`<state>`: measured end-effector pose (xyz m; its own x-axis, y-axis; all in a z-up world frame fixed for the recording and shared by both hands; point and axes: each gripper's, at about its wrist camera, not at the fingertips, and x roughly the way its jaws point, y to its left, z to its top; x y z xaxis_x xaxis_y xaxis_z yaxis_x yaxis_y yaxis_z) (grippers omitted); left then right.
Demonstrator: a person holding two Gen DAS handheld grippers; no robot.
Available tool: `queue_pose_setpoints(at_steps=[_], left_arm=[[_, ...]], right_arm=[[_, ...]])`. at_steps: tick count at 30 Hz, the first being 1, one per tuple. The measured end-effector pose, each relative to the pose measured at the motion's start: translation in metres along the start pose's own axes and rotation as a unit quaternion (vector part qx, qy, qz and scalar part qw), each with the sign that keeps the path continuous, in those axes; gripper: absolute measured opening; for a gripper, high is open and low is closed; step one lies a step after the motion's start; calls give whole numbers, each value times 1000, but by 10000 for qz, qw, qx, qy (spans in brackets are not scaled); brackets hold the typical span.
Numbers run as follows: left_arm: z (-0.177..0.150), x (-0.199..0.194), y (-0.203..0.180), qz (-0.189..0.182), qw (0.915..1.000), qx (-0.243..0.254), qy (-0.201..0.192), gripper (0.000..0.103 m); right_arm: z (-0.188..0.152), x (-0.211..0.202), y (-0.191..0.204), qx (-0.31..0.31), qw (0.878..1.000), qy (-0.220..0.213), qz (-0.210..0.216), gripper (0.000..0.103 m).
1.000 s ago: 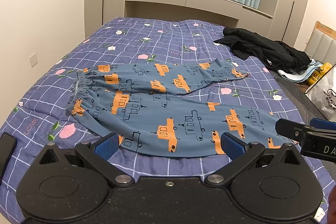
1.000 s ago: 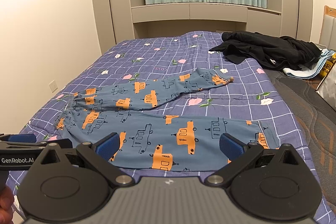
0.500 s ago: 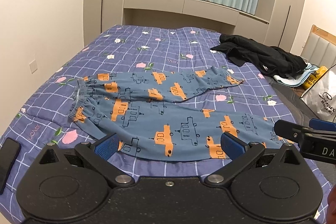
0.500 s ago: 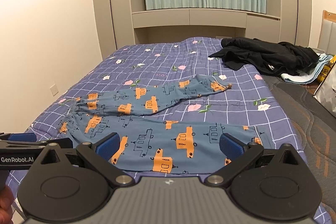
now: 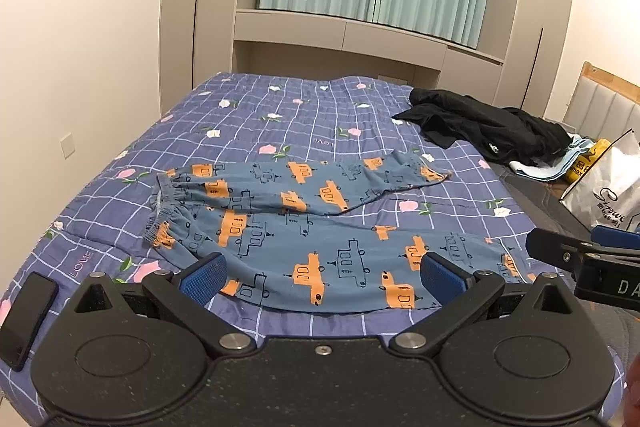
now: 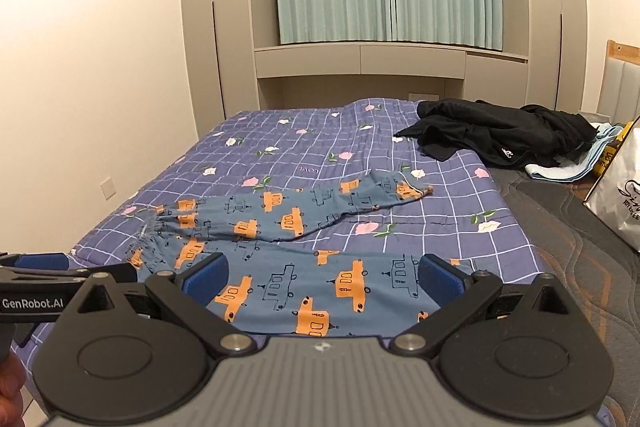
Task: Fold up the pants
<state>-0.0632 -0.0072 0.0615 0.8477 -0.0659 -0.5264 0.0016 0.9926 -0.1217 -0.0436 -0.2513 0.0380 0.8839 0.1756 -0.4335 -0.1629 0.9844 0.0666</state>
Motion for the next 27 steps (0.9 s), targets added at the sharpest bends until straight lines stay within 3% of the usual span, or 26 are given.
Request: queue_pose_setpoints(at_steps=[7,13,20,27], left_arm=[[-3,-2,-2,-37,10000,7,6,103],[-9,33,-3,-85,9995,-16,292,103],[-12,121,-4,-185,9975,-108,678,103],[28,258,-12,-599,9962,-148,611,102]], right_arm=[[-2,-13,1,-62,10000,-61,-29,103],[-9,9,-9,20,9999,141,-64,103],[-28,79,-36,-41,9979,611,-197,103],[-7,200,-81,-459,9955,790,-260,103]])
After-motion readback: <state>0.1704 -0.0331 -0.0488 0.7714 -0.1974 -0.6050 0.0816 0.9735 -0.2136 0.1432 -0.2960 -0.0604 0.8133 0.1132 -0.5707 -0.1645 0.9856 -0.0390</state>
